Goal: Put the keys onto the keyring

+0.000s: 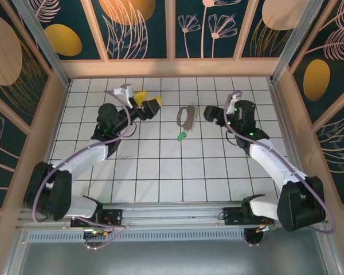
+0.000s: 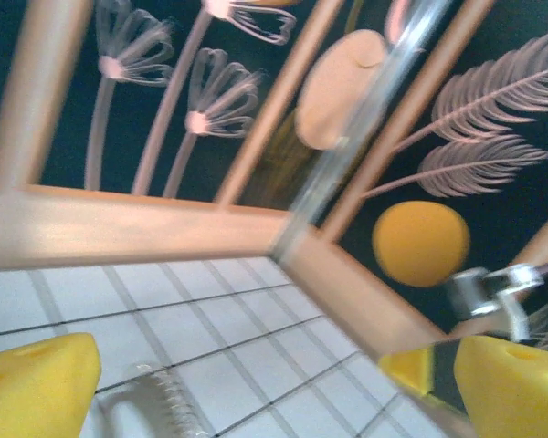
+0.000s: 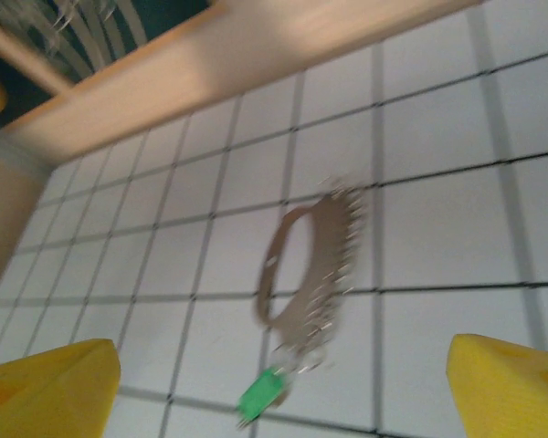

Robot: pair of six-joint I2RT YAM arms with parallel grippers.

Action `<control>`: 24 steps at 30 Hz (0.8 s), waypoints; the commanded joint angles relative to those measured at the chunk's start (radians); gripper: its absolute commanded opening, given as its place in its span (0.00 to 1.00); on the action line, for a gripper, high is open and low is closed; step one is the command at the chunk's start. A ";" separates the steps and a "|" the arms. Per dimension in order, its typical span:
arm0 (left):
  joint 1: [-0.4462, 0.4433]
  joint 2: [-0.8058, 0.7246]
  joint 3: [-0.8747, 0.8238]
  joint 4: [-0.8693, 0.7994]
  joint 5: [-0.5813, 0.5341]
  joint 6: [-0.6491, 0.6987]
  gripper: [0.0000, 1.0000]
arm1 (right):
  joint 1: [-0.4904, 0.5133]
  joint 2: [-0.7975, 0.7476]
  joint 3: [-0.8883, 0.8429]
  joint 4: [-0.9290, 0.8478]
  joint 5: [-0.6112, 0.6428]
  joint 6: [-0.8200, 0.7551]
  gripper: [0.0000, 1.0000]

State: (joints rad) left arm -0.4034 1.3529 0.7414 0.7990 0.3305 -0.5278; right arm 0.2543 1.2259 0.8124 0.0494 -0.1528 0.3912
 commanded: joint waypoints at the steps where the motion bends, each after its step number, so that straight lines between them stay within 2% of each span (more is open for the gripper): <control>1: 0.010 -0.092 -0.129 0.029 -0.312 0.207 0.99 | -0.060 -0.021 -0.028 0.078 0.174 -0.017 0.95; 3: 0.017 -0.138 -0.216 0.104 -0.432 0.312 0.99 | -0.093 -0.020 -0.067 0.172 0.234 -0.034 0.97; 5: 0.032 -0.160 -0.254 0.097 -0.532 0.362 0.99 | -0.124 -0.002 -0.088 0.232 0.269 -0.054 0.98; 8: 0.070 -0.185 -0.313 0.115 -0.598 0.412 0.99 | -0.158 0.026 -0.123 0.306 0.334 -0.097 0.99; 13: 0.161 -0.191 -0.415 0.140 -0.695 0.434 0.99 | -0.203 0.040 -0.207 0.403 0.444 -0.159 0.99; 18: 0.224 -0.213 -0.543 0.234 -0.781 0.441 0.99 | -0.241 0.066 -0.253 0.449 0.534 -0.228 0.99; 21: 0.261 -0.148 -0.561 0.304 -0.771 0.453 0.98 | -0.256 0.103 -0.279 0.505 0.509 -0.243 0.99; 24: 0.291 -0.052 -0.597 0.446 -0.765 0.454 0.99 | -0.256 0.127 -0.339 0.622 0.455 -0.284 0.99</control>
State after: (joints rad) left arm -0.1345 1.2438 0.1768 1.0641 -0.4088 -0.0978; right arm 0.0013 1.3331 0.5220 0.5247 0.3183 0.1642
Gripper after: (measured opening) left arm 0.986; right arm 0.988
